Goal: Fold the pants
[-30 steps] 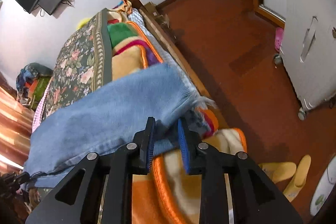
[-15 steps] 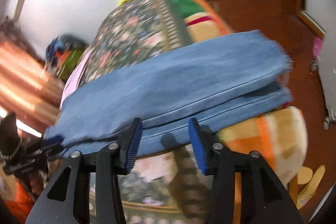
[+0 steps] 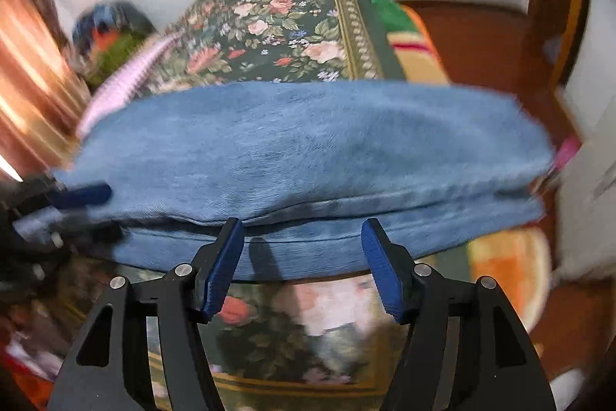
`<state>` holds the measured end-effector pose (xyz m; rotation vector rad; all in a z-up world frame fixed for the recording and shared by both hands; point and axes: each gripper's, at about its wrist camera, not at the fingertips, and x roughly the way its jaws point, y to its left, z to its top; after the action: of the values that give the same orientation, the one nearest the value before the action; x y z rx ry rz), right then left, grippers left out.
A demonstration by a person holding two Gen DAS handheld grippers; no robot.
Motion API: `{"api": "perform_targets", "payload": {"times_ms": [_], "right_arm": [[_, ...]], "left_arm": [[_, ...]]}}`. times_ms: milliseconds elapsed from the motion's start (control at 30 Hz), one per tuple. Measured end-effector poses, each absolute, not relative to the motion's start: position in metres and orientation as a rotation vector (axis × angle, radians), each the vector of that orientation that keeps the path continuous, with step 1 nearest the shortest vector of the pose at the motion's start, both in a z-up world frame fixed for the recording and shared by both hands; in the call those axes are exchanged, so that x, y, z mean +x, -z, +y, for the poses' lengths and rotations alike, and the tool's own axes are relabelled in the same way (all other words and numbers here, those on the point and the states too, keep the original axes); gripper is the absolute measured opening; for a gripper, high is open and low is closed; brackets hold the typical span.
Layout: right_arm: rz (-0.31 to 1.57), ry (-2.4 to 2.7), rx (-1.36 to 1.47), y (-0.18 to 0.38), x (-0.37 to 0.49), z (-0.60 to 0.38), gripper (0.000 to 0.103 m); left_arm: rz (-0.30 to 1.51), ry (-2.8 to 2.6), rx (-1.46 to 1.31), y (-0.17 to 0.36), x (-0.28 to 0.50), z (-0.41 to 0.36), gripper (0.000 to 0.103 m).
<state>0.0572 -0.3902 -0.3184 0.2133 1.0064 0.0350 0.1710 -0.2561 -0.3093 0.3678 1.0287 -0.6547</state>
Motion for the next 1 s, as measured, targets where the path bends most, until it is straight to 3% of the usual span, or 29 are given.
{"api": "perform_targets", "payload": {"times_ms": [67, 167, 367, 533, 600, 667, 767, 1000], "right_arm": [[1.015, -0.033, 0.155, 0.315, 0.059, -0.389, 0.060], [1.012, -0.055, 0.118, 0.310, 0.060, -0.387, 0.060], [0.997, -0.082, -0.006, 0.310, 0.077, -0.365, 0.062], [0.969, -0.120, -0.072, 0.310, 0.087, -0.361, 0.062], [0.962, -0.160, -0.069, 0.308, 0.090, -0.363, 0.056], [0.974, -0.205, -0.070, 0.308, 0.092, -0.362, 0.034], [0.987, -0.237, -0.090, 0.309, 0.093, -0.361, 0.016], [0.990, -0.276, -0.116, 0.303, 0.070, -0.360, 0.011]], "left_arm": [[1.044, 0.671, 0.340, 0.309, 0.176, -0.254, 0.015], [1.091, 0.692, 0.256, 0.307, 0.188, -0.248, 0.009], [1.185, 0.729, 0.078, 0.306, 0.207, -0.234, 0.005], [1.162, 0.741, 0.091, 0.299, 0.204, -0.236, 0.005], [1.154, 0.745, 0.100, 0.297, 0.203, -0.236, 0.005], [1.149, 0.747, 0.104, 0.295, 0.202, -0.236, 0.004], [1.141, 0.746, 0.109, 0.292, 0.200, -0.235, 0.004], [1.123, 0.752, 0.151, 0.287, 0.184, -0.238, 0.004]]}}
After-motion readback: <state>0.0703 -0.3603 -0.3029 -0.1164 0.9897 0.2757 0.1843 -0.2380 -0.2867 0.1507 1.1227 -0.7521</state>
